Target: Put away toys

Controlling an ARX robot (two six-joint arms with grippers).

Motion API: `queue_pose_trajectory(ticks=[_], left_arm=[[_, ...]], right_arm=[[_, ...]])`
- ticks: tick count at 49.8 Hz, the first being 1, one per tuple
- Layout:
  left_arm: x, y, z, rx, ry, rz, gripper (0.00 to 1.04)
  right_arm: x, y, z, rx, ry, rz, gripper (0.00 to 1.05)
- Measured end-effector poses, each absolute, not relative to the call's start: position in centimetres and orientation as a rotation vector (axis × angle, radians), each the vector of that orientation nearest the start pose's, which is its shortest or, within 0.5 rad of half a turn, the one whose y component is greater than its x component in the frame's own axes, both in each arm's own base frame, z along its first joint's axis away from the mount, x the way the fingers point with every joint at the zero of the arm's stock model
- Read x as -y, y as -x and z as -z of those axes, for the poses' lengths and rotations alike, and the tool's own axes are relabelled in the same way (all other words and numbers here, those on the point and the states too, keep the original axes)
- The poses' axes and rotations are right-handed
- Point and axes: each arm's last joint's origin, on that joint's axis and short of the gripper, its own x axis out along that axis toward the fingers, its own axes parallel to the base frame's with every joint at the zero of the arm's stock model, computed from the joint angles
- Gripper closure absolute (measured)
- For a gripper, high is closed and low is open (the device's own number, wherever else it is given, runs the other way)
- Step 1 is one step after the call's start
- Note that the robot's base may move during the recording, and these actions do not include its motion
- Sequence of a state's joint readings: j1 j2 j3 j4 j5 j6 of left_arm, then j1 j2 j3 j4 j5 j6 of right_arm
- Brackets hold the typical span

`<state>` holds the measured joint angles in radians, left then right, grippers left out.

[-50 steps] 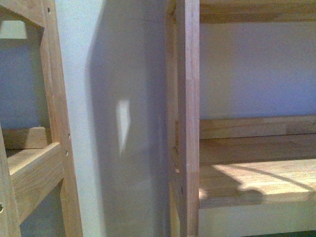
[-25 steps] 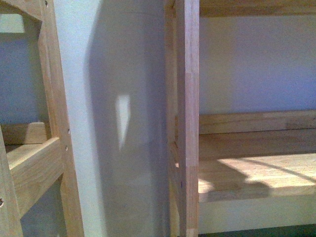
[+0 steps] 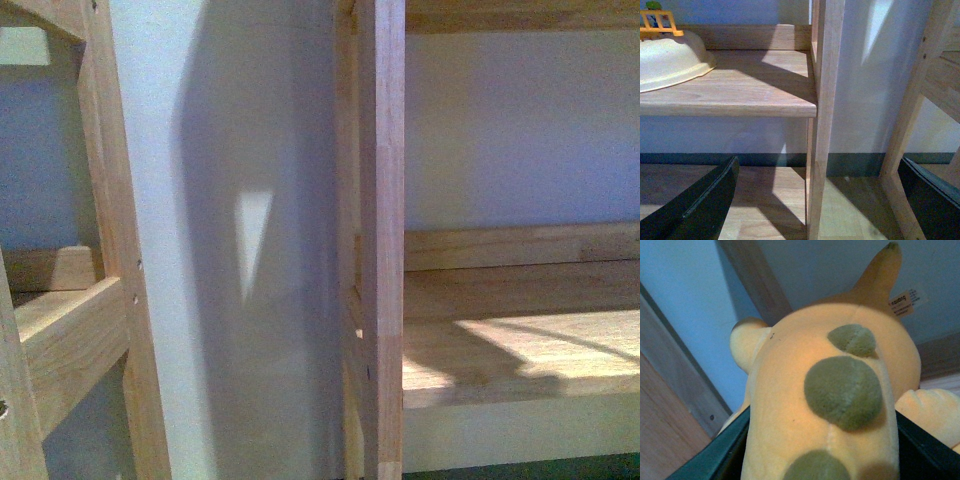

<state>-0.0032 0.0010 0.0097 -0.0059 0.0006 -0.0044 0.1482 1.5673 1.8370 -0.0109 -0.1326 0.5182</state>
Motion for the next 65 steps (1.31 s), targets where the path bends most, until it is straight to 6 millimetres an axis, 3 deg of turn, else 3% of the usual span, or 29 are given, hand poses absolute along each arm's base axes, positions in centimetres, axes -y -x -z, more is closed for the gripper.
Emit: queue_pose_trajectory(ticks=[6, 11, 26, 37, 44, 53, 65], left_arm=[[0.0, -9.7, -16.6, 0.003, 0.004, 0.004, 0.06], [0.0, -9.7, -16.6, 0.004, 0.004, 0.003, 0.06], [0.0, -9.7, -16.6, 0.004, 0.004, 0.004, 0.06], [0.0, -9.7, -16.6, 0.004, 0.004, 0.003, 0.06], [0.0, -9.7, -16.6, 0.004, 0.004, 0.003, 0.06], [0.0, -9.7, -16.6, 0.003, 0.004, 0.003, 0.06], [0.0, -9.7, -16.6, 0.004, 0.004, 0.003, 0.06]], right_arm=[[-4.7, -32.3, -51.7, 0.245, -0.456, -0.282, 0.13], [-4.3, -31.7, -52.1, 0.285, -0.430, -0.251, 0.00], [-2.7, -27.7, -53.8, 0.429, -0.385, -0.189, 0.00], [-2.7, -22.4, -53.5, 0.521, -0.360, -0.152, 0.00], [-3.4, -18.2, -51.5, 0.549, -0.289, -0.102, 0.00], [-3.0, -13.3, -46.9, 0.545, -0.196, -0.032, 0.00], [-1.7, -10.0, -39.5, 0.464, -0.179, 0.009, 0.00]])
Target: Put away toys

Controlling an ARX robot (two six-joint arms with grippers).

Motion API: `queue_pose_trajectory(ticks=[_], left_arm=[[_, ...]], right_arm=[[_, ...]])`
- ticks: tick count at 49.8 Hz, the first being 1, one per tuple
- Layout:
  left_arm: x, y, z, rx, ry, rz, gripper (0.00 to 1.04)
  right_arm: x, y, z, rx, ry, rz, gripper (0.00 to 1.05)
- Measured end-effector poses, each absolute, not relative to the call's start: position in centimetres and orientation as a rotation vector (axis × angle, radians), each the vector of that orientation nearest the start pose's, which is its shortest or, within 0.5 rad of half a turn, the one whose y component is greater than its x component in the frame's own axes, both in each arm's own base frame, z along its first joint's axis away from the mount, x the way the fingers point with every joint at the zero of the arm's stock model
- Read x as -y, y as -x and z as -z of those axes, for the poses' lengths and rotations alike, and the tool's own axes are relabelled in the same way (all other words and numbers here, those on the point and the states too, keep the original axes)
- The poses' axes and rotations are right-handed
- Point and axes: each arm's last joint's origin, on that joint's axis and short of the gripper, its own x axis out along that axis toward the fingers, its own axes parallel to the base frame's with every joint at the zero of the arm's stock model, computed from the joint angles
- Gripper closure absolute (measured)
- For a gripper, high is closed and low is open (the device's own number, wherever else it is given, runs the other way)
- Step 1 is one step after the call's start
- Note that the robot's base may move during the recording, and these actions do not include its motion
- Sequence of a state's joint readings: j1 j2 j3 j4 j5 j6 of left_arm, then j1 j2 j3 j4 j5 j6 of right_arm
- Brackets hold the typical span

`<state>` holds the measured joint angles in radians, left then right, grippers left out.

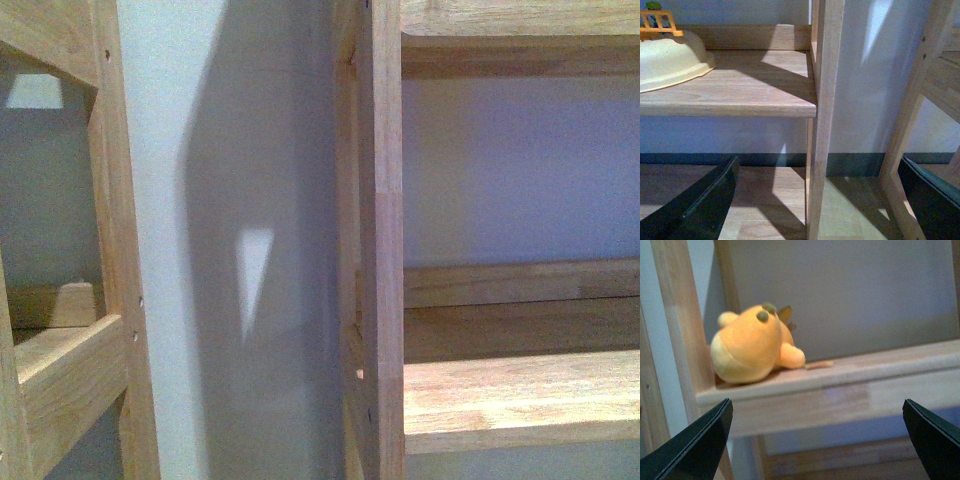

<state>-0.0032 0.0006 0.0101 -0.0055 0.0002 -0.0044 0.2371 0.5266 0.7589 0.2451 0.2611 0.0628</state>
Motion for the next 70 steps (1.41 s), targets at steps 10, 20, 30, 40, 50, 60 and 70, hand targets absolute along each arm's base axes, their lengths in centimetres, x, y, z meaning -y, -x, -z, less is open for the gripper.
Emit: queue_pose_trajectory(ticks=[10, 20, 30, 40, 50, 60, 70], left_arm=[[0.0, -9.7, -16.6, 0.004, 0.004, 0.003, 0.06], [0.0, -9.7, -16.6, 0.003, 0.004, 0.003, 0.06], [0.0, -9.7, -16.6, 0.004, 0.004, 0.003, 0.06], [0.0, -9.7, -16.6, 0.004, 0.004, 0.004, 0.06], [0.0, -9.7, -16.6, 0.004, 0.004, 0.003, 0.06], [0.0, -9.7, -16.6, 0.004, 0.004, 0.003, 0.06], [0.0, -9.7, -16.6, 0.004, 0.004, 0.003, 0.06]], right_arm=[[-1.3, -9.7, -31.7, 0.377, -0.189, 0.073, 0.00], [-1.5, -10.1, -27.8, 0.298, -0.152, 0.083, 0.01], [-0.9, -9.9, -25.4, 0.005, -0.020, -0.040, 0.31], [-0.1, -9.8, -22.4, -0.006, -0.010, -0.004, 0.69], [0.0, -9.8, -20.7, -0.008, -0.009, -0.002, 0.86], [0.0, -9.8, -19.4, -0.007, -0.008, -0.001, 0.86], [0.0, -9.8, -18.3, -0.008, -0.007, -0.001, 0.86]])
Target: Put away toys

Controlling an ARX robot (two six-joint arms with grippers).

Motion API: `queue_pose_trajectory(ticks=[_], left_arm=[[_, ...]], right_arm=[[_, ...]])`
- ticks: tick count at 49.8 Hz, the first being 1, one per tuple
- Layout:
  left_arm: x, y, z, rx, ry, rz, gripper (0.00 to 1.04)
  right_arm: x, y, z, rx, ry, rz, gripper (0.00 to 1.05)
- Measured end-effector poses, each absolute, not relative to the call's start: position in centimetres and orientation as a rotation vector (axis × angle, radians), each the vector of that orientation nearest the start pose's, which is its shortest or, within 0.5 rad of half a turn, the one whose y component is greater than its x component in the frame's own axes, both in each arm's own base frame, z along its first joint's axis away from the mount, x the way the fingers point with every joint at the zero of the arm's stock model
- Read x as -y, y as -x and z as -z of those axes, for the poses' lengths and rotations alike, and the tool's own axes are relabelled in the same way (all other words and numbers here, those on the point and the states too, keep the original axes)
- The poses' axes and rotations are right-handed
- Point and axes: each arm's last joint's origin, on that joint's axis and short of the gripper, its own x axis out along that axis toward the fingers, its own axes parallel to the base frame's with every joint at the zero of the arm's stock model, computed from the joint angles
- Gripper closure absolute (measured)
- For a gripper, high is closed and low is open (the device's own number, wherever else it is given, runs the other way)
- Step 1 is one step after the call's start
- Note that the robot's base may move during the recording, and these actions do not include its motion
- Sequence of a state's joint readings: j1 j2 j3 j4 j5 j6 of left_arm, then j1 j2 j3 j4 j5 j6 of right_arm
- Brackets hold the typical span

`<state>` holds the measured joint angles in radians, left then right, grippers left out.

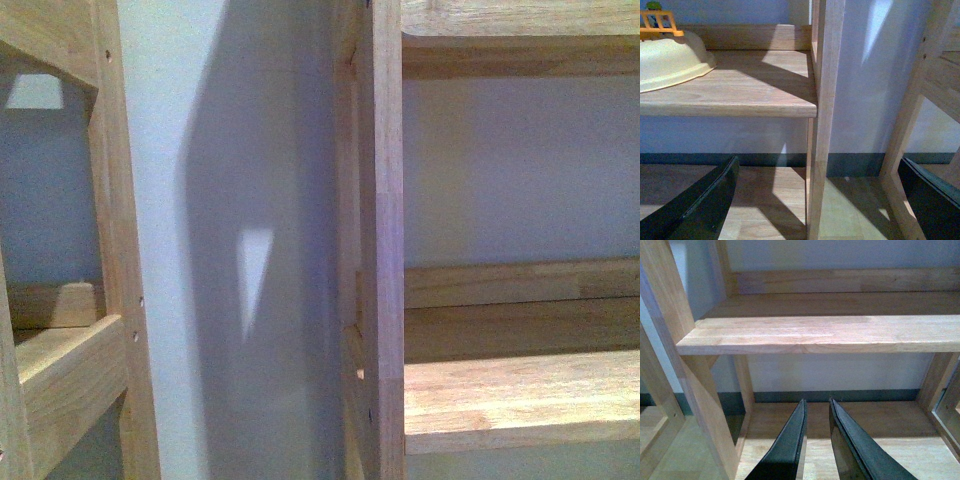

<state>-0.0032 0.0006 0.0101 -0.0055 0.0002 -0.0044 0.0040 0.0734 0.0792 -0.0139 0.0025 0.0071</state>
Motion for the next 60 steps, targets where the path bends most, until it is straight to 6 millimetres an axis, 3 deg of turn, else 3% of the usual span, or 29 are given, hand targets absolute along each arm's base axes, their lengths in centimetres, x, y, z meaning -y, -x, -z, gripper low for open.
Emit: queue_pose_trajectory(ticks=[21, 33, 55, 60], left_arm=[[0.0, -9.7, -16.6, 0.003, 0.004, 0.003, 0.06], [0.0, -9.7, -16.6, 0.003, 0.004, 0.004, 0.06], [0.0, -9.7, -16.6, 0.003, 0.004, 0.003, 0.06], [0.0, -9.7, -16.6, 0.004, 0.004, 0.003, 0.06]], right_arm=[[0.0, -9.8, -16.7, -0.004, -0.007, -0.002, 0.86], [0.0, -9.7, -16.7, 0.002, -0.006, -0.001, 0.86], [0.0, -9.7, -16.7, 0.002, -0.006, -0.001, 0.01], [0.0, -9.7, -16.7, 0.002, -0.005, -0.001, 0.00]])
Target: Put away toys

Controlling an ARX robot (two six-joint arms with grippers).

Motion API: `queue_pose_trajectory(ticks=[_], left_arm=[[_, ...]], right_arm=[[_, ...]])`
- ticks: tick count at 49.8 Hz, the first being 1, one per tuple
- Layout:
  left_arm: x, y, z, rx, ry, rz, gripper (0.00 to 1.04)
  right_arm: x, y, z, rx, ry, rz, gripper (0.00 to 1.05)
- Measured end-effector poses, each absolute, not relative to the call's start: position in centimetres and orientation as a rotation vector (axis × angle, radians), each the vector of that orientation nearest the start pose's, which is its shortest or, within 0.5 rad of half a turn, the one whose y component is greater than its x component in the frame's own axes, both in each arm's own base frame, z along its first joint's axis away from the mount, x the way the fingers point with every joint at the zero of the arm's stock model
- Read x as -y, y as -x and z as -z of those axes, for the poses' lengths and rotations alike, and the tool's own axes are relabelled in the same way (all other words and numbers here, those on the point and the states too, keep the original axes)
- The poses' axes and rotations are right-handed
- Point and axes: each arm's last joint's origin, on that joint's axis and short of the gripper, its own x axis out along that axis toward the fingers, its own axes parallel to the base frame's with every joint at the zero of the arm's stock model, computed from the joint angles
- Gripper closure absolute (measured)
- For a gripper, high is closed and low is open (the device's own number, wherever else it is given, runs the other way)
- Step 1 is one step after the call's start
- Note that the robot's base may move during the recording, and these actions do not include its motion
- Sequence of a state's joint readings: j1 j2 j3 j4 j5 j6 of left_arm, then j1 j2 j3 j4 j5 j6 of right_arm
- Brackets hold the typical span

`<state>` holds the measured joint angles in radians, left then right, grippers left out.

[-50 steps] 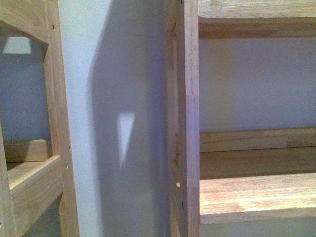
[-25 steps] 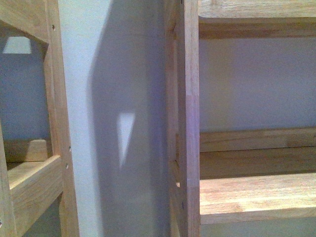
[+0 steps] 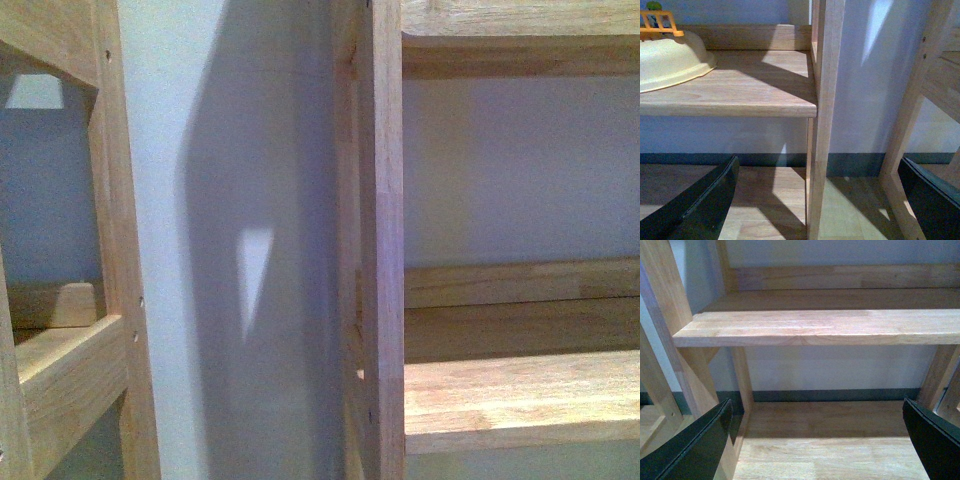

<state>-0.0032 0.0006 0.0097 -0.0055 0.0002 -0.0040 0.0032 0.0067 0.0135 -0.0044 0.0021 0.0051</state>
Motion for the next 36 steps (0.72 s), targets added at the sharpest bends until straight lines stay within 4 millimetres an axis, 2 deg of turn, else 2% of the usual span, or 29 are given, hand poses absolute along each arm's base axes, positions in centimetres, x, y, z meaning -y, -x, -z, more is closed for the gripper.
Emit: queue_pose_trajectory(ticks=[36], left_arm=[[0.03, -9.71, -16.62, 0.004, 0.004, 0.003, 0.06]], right_arm=[[-0.03, -9.73, -16.71, 0.002, -0.005, -0.001, 0.00]])
